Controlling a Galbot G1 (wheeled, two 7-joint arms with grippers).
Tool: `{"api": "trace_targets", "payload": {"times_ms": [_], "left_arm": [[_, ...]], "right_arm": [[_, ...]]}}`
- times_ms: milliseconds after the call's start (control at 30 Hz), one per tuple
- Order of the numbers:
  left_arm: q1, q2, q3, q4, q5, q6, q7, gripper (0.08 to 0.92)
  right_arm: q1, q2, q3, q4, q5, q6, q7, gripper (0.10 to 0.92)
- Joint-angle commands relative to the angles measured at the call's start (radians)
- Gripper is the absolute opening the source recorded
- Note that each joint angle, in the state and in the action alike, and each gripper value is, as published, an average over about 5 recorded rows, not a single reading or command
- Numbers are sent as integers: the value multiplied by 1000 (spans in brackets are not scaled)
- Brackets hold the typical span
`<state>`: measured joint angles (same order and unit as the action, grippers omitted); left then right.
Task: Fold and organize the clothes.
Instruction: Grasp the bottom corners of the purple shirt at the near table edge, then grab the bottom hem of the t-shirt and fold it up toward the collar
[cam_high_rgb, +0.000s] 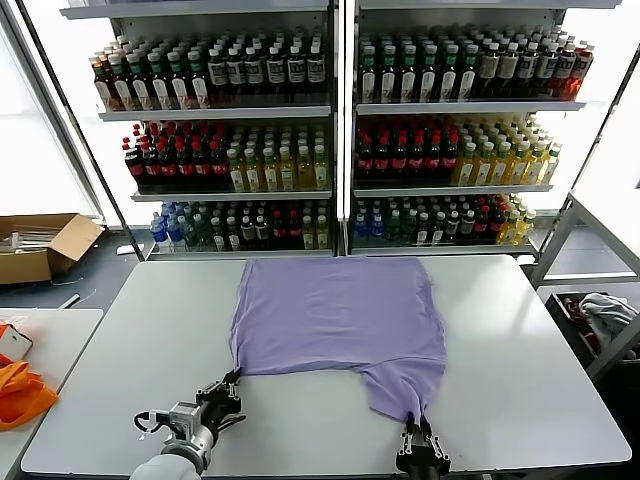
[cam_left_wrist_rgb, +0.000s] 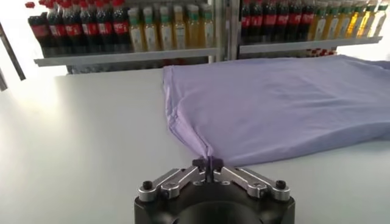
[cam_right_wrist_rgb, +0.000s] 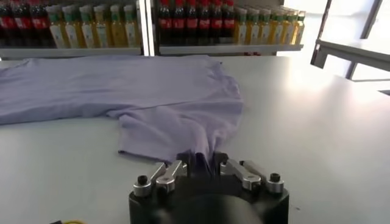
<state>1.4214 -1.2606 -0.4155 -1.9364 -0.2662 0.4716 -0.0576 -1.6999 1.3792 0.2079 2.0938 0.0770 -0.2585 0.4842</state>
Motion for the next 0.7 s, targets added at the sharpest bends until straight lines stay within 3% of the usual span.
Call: {"api": "trace_targets", "payload": {"times_ms": [33,400,700], "left_arm": [[-3,-20,21,-6,5,-11,0,92],[-70,-37,-1,-74,-77,-76,-28,85],[-265,25,26,82,-178,-104,-44,84]], "right_arm": [[3,-1,4,22,-61,42,-47,110],[164,3,74,29,-151,116,-132,108],[462,-11,92,-146,-109,66,-148,108]]}}
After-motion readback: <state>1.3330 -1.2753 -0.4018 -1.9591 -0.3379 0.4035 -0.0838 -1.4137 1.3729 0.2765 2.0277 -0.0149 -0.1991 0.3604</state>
